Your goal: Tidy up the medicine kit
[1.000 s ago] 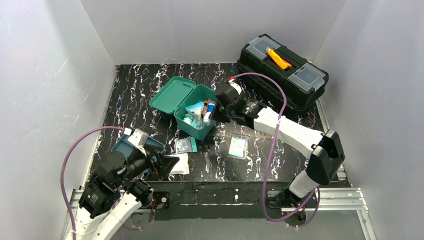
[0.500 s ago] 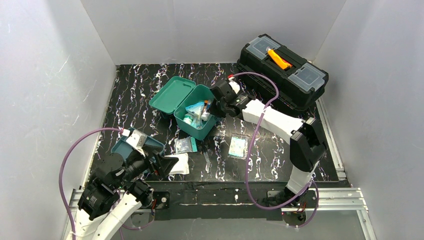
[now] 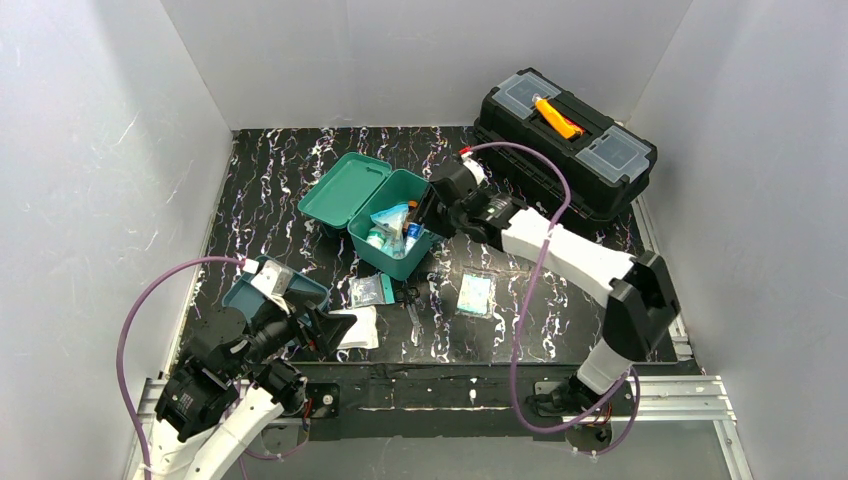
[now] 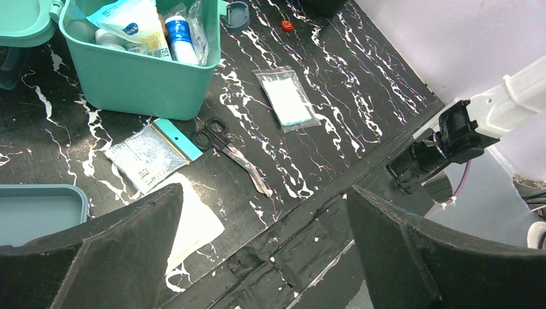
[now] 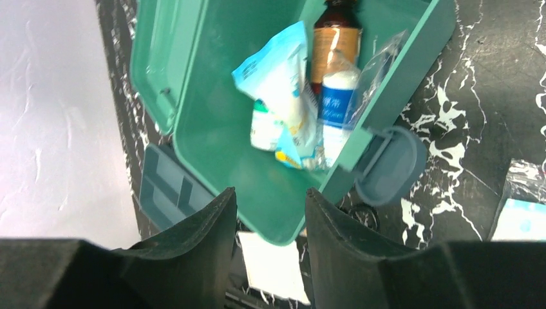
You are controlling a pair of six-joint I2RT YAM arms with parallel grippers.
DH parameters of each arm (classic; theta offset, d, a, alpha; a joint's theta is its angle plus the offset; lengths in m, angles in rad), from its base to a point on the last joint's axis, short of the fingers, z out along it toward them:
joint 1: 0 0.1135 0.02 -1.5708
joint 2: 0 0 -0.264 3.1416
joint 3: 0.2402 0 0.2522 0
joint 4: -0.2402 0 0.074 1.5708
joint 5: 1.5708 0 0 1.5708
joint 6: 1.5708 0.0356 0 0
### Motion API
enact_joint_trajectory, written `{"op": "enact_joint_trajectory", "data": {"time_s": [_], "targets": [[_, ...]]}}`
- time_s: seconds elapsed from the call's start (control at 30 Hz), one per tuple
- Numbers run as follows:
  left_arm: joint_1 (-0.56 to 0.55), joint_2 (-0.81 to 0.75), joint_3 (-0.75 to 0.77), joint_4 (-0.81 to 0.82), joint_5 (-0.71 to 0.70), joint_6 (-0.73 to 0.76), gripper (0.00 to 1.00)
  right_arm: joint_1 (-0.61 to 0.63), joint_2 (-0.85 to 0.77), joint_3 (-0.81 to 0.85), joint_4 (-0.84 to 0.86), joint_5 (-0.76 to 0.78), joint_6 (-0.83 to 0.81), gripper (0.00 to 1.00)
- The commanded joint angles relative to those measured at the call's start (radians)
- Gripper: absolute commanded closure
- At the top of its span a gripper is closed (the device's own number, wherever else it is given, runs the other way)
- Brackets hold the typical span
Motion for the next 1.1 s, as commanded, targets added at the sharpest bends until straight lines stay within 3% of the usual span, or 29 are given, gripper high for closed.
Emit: {"op": "enact_joint_trajectory", "data": {"time_s": [0.0,0.27,0.43,0.63,0.9,1.07], "targets": [[-0.001,0.011,0.000,-0.004,-0.020,-0.002,0.02,0.035,-0.125,-0.057,0.063,-0.028,-0.085,0.48],[-0.002,0.019,0.004,-0.015,-0.069,-0.013,0.02,0.139,-0.274,-0.281,0.174,-0.136,-0.155,0.39],[-0.001,0.019,0.007,-0.027,-0.111,-0.022,0.02,0.249,-0.266,-0.343,0.200,-0.148,-0.189,0.34],[-0.001,0.013,0.010,-0.036,-0.148,-0.033,0.02,0.341,-0.137,-0.311,0.216,-0.193,-0.188,0.27],[-0.001,0.006,0.020,-0.073,-0.289,-0.085,0.02,0.381,0.027,-0.203,0.220,-0.206,-0.167,0.26],[-0.002,0.002,0.021,-0.080,-0.307,-0.094,0.02,0.390,0.110,-0.131,0.197,-0.195,-0.161,0.27]]}}
